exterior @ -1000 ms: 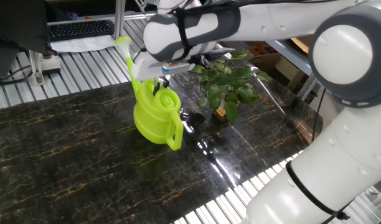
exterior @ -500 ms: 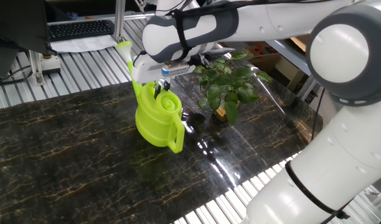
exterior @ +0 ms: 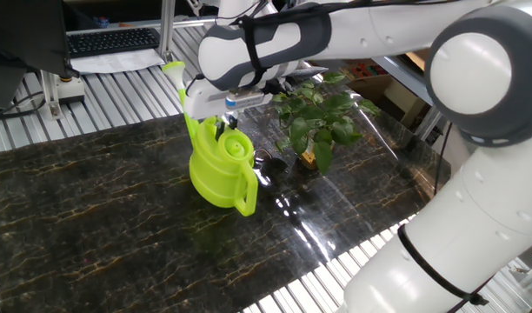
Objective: Water the plant
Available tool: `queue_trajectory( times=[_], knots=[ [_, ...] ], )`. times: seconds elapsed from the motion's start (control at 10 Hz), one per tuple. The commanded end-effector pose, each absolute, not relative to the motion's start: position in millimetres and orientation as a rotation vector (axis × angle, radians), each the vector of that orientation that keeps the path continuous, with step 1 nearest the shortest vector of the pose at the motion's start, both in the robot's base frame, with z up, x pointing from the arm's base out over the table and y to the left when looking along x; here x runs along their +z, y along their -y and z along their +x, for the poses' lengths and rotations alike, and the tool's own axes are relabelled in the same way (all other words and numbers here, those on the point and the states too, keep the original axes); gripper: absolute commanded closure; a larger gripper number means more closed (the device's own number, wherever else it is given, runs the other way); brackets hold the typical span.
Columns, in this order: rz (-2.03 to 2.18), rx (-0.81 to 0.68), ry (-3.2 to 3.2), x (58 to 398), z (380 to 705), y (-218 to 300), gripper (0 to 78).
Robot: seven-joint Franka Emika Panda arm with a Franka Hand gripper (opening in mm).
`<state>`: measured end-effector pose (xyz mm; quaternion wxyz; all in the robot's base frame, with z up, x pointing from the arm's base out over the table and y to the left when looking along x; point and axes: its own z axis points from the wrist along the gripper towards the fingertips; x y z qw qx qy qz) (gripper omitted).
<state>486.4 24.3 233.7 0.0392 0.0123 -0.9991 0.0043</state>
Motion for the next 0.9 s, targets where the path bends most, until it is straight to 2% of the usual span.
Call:
queue_trajectory(
  times=[0.1, 0.9],
  knots=[
    [0.019, 0.014, 3.099, 233.7, 509.5, -22.3, 76.4],
    [0.051, 0.01, 3.105, 226.4, 509.0, -22.2, 76.4]
  ],
)
